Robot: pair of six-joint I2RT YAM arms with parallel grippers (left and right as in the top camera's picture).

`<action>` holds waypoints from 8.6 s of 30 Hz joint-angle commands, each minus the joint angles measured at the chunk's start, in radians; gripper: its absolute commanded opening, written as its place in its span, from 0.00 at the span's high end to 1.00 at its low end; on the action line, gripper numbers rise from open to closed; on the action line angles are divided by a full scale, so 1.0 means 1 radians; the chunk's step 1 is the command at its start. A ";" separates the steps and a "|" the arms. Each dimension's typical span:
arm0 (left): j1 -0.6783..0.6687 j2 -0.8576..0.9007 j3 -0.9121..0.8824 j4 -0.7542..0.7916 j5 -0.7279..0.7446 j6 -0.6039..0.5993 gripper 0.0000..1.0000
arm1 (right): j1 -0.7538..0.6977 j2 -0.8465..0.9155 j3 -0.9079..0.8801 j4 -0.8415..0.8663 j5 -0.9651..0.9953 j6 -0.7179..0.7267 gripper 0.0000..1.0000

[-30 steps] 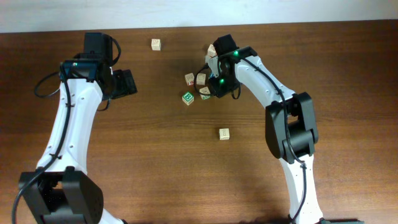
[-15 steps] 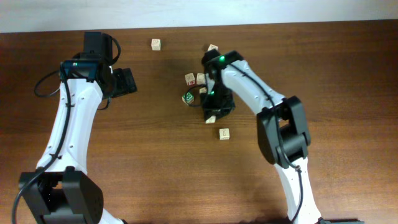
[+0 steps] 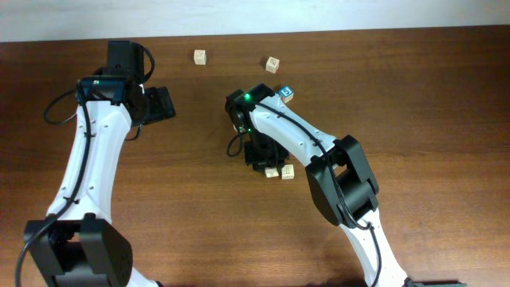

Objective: Rotate 4 blocks

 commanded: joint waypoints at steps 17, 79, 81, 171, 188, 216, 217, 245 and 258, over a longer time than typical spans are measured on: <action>-0.002 0.005 0.013 0.003 -0.011 -0.013 0.01 | -0.029 -0.029 0.336 0.014 0.069 -0.150 0.44; -0.002 0.005 0.013 0.002 -0.011 -0.013 0.01 | 0.071 0.135 0.222 -0.105 0.012 -0.011 0.66; -0.002 0.005 0.013 0.002 -0.011 -0.013 0.01 | 0.073 0.135 0.222 -0.108 0.011 -0.011 0.57; 0.087 0.183 0.285 -0.113 -0.140 -0.092 0.00 | 0.115 0.075 0.152 -0.040 -0.064 -0.068 0.64; 0.035 0.145 0.602 -0.350 -0.002 -0.053 0.09 | -0.088 -0.106 0.889 -0.237 -0.147 -0.207 0.58; -0.113 0.063 -0.021 0.121 0.114 -0.336 0.16 | 0.019 -0.636 -0.787 0.618 -0.271 -0.002 0.71; -0.086 0.063 -0.021 0.132 0.114 -0.336 0.16 | 0.042 -0.621 -0.787 0.636 -0.257 0.017 0.71; 0.091 0.064 -0.023 0.130 0.114 -0.327 0.11 | 0.108 -0.338 -0.554 0.614 -0.167 0.118 0.80; 0.091 0.064 -0.023 0.111 0.114 -0.327 0.11 | 0.101 -0.346 -0.485 0.542 -0.156 0.082 0.81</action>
